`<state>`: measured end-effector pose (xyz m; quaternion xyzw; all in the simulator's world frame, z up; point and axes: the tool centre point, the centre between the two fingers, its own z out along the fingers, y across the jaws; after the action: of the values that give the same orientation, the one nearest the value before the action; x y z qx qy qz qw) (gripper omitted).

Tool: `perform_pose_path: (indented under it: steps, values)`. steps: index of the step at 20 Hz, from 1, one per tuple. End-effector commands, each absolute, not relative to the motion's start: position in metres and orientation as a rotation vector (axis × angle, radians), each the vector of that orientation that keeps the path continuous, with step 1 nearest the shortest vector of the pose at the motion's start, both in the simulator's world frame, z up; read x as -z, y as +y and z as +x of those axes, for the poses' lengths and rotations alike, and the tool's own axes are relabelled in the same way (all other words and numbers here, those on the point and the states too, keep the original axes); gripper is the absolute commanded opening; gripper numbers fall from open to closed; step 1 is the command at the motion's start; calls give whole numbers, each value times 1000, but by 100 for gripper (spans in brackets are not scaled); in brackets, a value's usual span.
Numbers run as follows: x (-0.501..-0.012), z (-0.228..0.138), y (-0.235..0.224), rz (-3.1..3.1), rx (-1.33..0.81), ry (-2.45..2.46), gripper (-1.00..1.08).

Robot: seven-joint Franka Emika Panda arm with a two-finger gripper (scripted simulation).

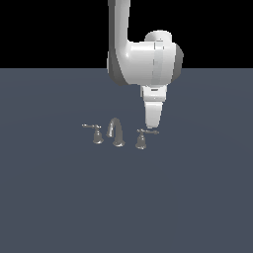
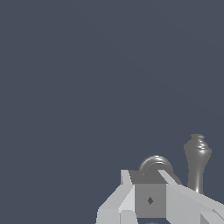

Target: Turn on the faucet by rotating a designated handle.

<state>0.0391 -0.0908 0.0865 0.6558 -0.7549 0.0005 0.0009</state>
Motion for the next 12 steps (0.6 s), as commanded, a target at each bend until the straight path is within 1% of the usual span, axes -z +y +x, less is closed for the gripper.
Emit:
perform_pose_path:
  steps: [1,10,12]
  values:
    - [-80,42,-97,2023,-2,-2402,-100]
    - [-77,43,-100,2001,0,-2421,-100]
    - [-76,36,-102,2001,0,-2421,-100]
